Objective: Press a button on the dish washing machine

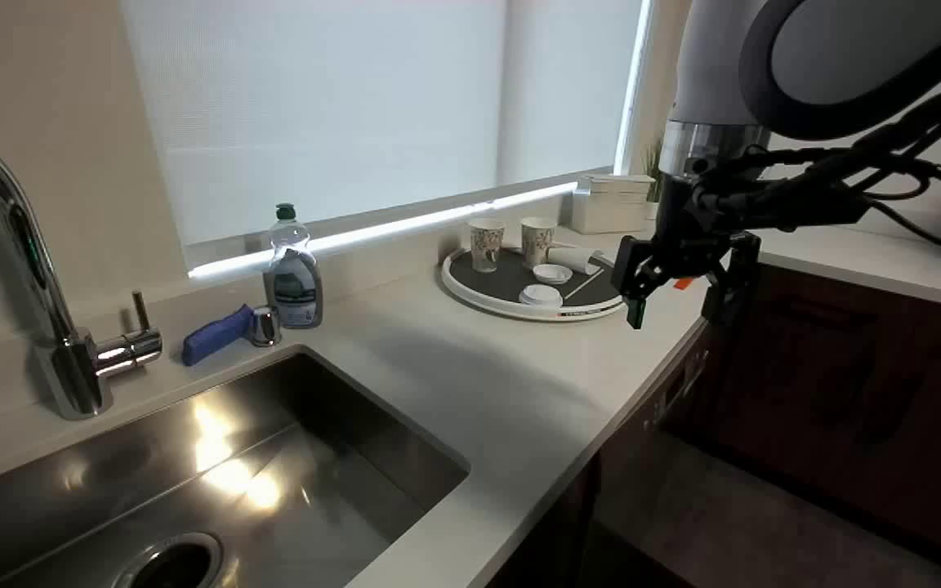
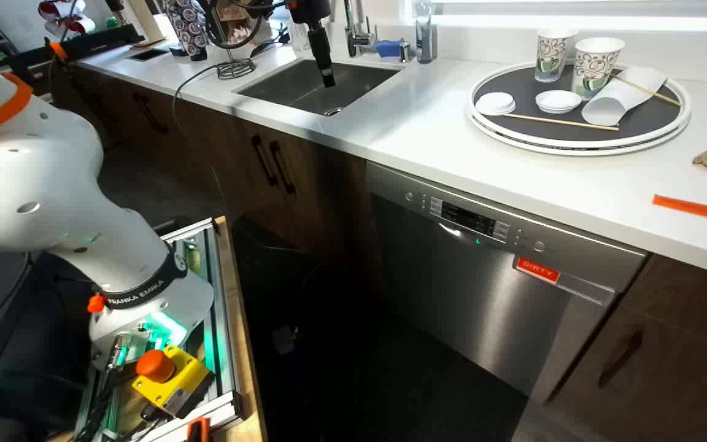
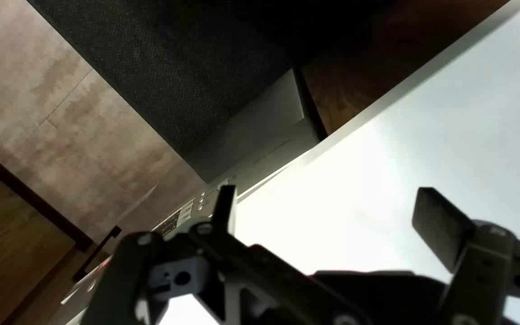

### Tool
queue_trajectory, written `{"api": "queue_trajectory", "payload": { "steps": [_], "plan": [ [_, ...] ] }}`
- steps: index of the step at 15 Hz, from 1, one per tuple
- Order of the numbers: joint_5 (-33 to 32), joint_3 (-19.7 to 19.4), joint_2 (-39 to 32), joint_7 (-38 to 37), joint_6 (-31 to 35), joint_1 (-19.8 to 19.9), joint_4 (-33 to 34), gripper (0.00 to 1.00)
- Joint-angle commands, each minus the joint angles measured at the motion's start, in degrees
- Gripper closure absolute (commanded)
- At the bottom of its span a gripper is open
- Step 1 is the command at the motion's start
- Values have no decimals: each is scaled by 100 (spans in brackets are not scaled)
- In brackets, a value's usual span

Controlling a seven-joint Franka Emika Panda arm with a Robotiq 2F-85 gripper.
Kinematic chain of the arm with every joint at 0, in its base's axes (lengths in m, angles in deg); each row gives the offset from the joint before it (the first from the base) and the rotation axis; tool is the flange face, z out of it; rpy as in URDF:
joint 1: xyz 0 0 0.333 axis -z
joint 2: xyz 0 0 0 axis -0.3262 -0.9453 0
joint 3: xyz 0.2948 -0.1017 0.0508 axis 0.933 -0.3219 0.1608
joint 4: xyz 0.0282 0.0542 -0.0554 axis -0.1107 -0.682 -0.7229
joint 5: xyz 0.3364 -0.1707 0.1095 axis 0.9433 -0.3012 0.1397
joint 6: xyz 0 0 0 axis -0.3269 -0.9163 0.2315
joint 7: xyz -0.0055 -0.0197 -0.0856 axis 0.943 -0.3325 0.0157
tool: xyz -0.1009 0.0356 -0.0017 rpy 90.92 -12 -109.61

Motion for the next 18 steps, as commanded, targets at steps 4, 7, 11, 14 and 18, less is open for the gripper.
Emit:
{"api": "queue_trajectory", "payload": {
  "steps": [4, 7, 11, 14, 18],
  "plan": [
    [-61, -222, -20, -45, -11, -233, 8, 0],
    [-61, -222, -20, -45, -12, -233, 8, 0],
    [-61, -222, -20, -45, -12, -233, 8, 0],
    [-27, -263, -28, 40, -38, -221, -24, 0],
    [152, -663, 9, -452, 53, -56, -518, 0]
  ]
}}
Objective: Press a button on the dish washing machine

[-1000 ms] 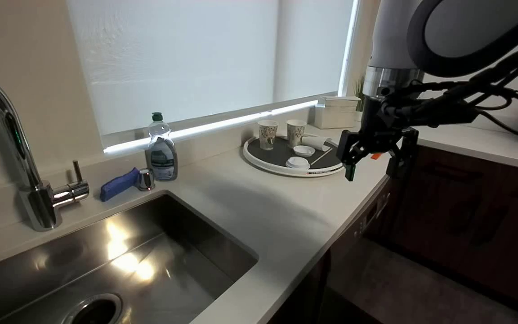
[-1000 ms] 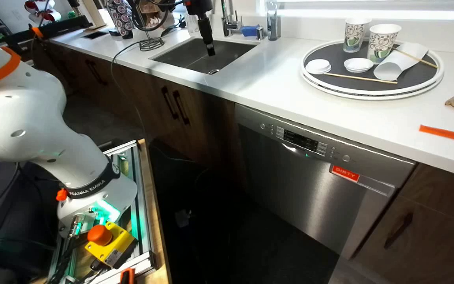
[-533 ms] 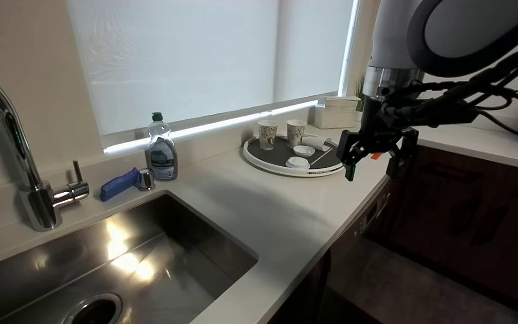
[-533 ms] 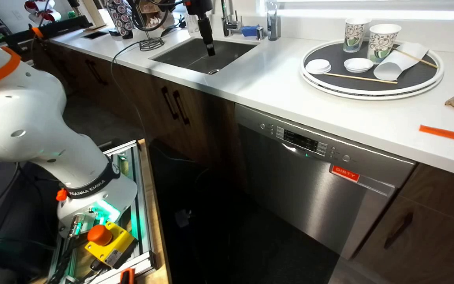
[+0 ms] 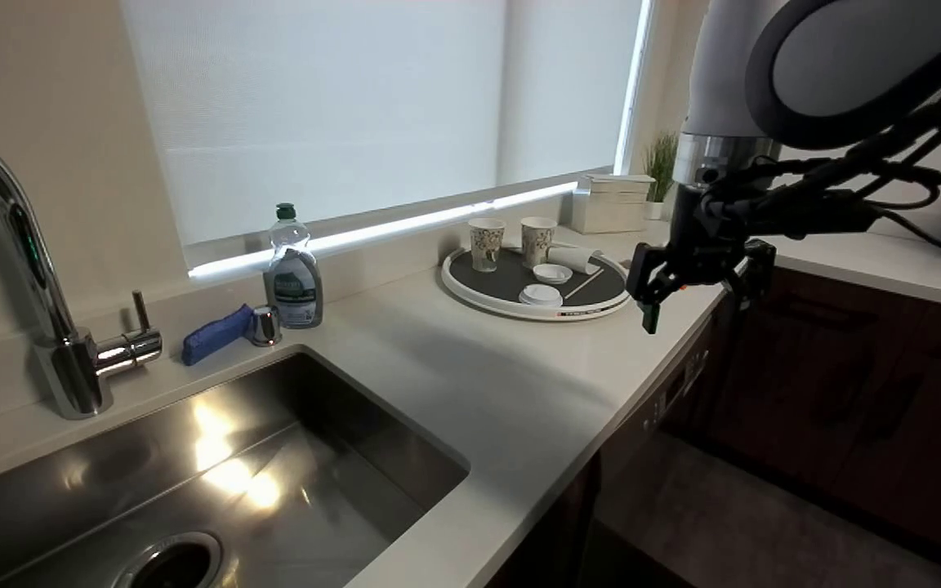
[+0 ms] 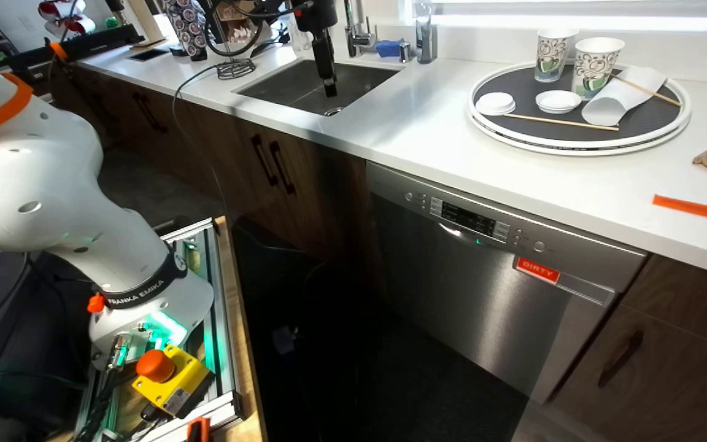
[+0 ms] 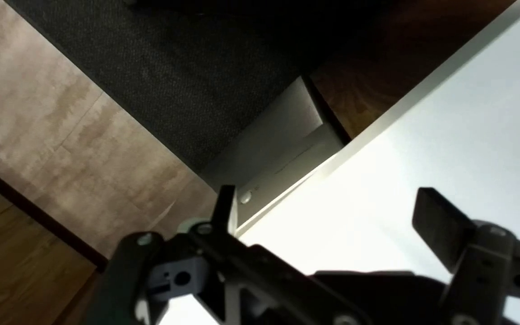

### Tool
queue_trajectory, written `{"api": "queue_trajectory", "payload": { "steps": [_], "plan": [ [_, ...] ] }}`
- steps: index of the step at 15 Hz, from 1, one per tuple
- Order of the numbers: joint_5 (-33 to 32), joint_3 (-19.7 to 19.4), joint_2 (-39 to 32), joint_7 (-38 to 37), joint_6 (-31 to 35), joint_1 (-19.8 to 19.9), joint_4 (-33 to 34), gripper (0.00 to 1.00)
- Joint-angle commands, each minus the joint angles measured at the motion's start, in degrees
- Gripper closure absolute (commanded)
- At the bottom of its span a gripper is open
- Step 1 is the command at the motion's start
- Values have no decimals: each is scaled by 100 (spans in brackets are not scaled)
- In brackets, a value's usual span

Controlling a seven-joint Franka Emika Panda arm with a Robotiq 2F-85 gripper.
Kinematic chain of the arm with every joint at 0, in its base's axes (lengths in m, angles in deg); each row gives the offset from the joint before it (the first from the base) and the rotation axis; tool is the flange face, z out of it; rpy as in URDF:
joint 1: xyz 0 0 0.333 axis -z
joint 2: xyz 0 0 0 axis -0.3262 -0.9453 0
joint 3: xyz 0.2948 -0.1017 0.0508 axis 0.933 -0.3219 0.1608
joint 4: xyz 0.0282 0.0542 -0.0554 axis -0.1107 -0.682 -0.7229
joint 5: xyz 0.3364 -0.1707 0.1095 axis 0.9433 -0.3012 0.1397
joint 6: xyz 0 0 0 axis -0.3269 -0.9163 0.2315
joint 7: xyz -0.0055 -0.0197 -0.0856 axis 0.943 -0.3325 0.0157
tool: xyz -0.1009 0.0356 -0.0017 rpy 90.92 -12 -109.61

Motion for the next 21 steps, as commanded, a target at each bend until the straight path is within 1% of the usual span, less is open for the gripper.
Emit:
{"api": "queue_trajectory", "payload": {
  "steps": [1, 3, 6, 8, 11, 12, 14, 15, 17, 21],
  "plan": [
    [201, -447, 24, -297, 172, 13, -479, 0],
    [245, -645, -12, -284, 484, 45, -689, 0],
    [213, -851, -3, 109, 1235, 16, -1065, 0],
    [163, -913, 124, 690, 1660, -51, -1325, 0],
    [348, -1001, 254, 1695, 2339, -145, -1699, 0],
    [444, -1046, 301, 2020, 2543, -190, -1818, 0],
    [960, -1190, 412, 2758, 2925, -385, -1985, 0],
    [562, -1010, 127, 2148, 2627, -155, -1670, 0],
    [785, -1093, 221, 2534, 2779, -247, -1782, 0],
    [825, -1116, 309, 2620, 2781, -288, -1828, 0]
  ]
}}
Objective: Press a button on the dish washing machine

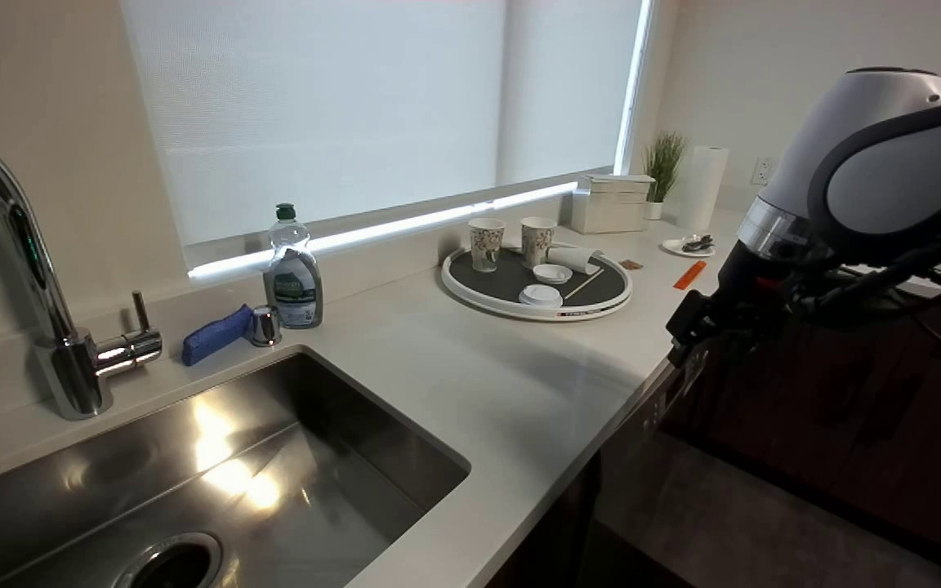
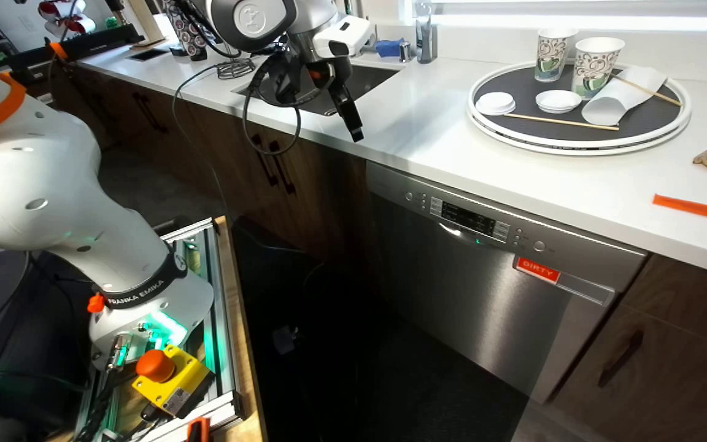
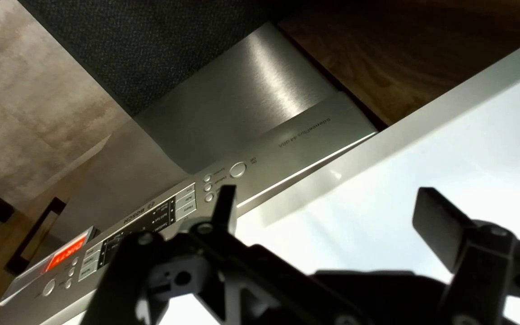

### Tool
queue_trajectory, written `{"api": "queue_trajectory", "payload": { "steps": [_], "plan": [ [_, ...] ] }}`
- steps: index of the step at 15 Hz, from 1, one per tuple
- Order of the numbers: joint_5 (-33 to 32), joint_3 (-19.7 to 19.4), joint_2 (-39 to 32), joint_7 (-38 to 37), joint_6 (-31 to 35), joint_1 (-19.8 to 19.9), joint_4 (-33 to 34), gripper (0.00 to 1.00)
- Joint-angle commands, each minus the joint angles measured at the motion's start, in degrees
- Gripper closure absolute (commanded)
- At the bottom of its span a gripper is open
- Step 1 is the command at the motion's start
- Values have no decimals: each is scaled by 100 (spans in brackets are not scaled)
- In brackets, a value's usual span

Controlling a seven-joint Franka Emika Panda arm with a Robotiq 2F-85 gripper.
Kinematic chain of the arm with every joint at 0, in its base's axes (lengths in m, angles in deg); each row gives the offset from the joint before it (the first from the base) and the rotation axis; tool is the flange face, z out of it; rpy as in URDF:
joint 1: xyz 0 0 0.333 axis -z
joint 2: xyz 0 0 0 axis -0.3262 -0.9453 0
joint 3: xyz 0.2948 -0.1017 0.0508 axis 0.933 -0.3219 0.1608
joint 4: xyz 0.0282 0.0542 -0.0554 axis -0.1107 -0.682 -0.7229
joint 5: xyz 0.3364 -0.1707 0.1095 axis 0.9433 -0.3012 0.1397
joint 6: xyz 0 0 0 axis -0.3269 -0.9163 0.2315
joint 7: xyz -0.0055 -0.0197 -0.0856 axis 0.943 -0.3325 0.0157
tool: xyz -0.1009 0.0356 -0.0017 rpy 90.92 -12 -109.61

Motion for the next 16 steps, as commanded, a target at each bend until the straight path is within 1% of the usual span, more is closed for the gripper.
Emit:
{"api": "queue_trajectory", "payload": {
  "steps": [1, 3, 5, 6, 7, 8, 10, 13, 14, 16],
  "plan": [
    [-1, -3, 9, 4, -13, -2, -1, 0],
    [-269, 0, -108, -204, 57, 226, -31, 0],
    [-237, -155, -235, -119, 58, 354, -96, 0],
    [-470, -165, -322, -249, 161, 546, -165, 0],
    [-413, -275, -399, -85, 164, 568, -189, 0],
    [-508, -336, -487, -55, 249, 663, -218, 0],
    [-483, -525, -696, 247, 380, 720, -220, 0],
    [-444, -768, -1024, 895, 627, 753, -172, 0],
    [-319, -852, -1117, 1243, 663, 712, -148, 0],
    [-300, -954, -1280, 1738, 691, 718, -92, 0]
  ]
}}
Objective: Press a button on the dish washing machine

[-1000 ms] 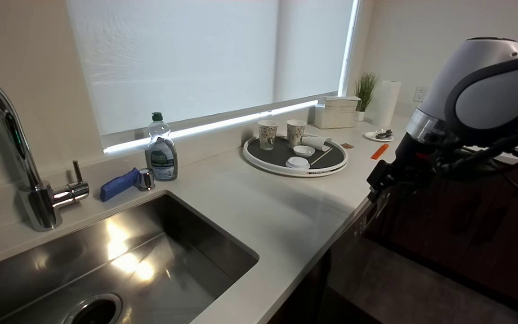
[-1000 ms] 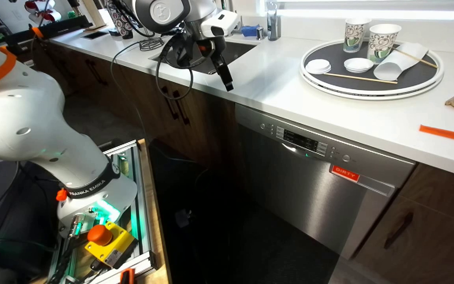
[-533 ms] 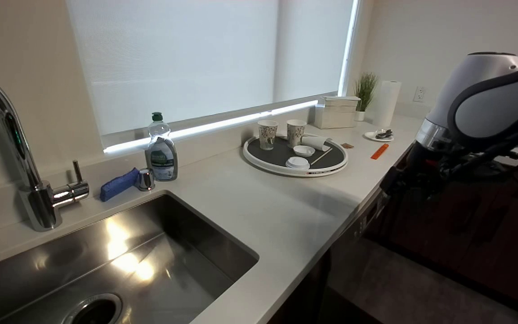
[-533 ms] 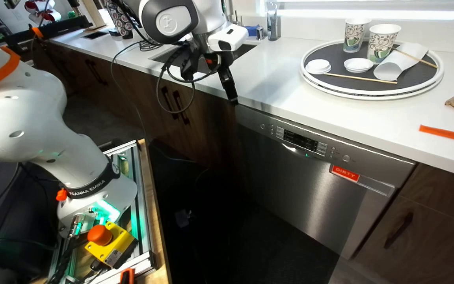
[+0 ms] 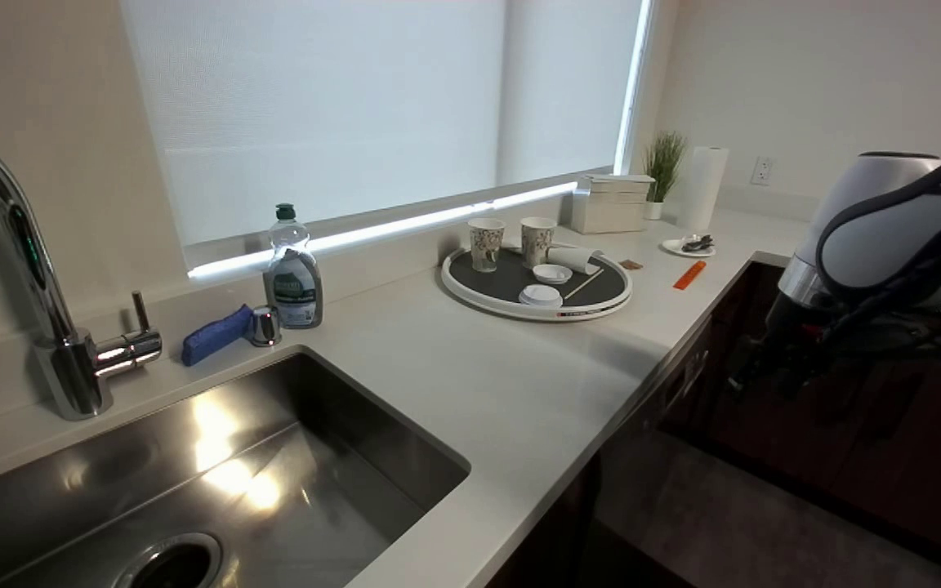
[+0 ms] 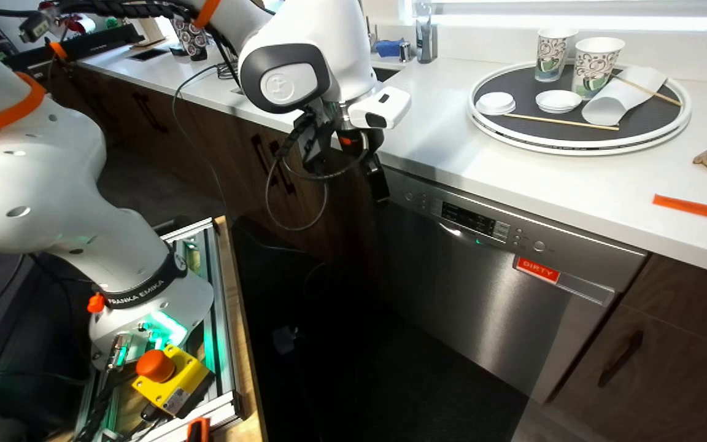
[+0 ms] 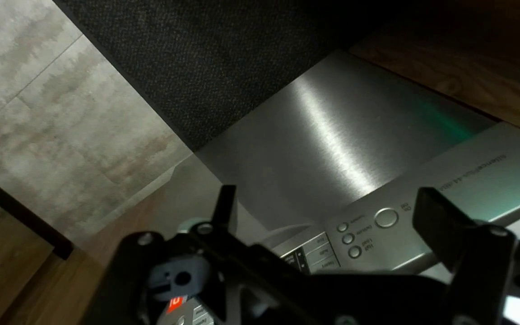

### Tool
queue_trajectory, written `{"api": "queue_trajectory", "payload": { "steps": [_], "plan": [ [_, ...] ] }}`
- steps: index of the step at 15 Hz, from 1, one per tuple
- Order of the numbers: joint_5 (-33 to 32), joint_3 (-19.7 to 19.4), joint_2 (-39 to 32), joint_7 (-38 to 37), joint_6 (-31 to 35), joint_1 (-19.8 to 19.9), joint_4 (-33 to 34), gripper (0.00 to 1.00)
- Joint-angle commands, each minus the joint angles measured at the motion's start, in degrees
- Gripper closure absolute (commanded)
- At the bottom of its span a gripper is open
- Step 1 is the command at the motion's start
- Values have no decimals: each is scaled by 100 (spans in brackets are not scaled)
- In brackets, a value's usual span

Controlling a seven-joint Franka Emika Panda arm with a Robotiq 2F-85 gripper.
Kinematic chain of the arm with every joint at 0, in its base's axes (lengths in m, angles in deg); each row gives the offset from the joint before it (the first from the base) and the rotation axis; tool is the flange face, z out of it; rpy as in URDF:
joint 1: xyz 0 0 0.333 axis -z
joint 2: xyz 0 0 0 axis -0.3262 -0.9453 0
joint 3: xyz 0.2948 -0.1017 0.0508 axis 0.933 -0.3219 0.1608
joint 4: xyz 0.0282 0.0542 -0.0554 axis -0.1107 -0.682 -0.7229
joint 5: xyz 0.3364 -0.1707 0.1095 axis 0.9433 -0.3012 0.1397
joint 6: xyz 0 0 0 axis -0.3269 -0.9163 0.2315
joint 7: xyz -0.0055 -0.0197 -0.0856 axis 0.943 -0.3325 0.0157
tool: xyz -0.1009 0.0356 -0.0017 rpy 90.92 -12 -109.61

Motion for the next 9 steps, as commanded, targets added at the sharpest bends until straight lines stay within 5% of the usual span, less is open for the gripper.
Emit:
{"api": "queue_trajectory", "payload": {
  "steps": [1, 9],
  "plan": [
    [95, -189, -422, 901, 135, -10, 147, 0],
    [163, -181, -618, 1216, 46, 42, 215, 0]
  ]
}}
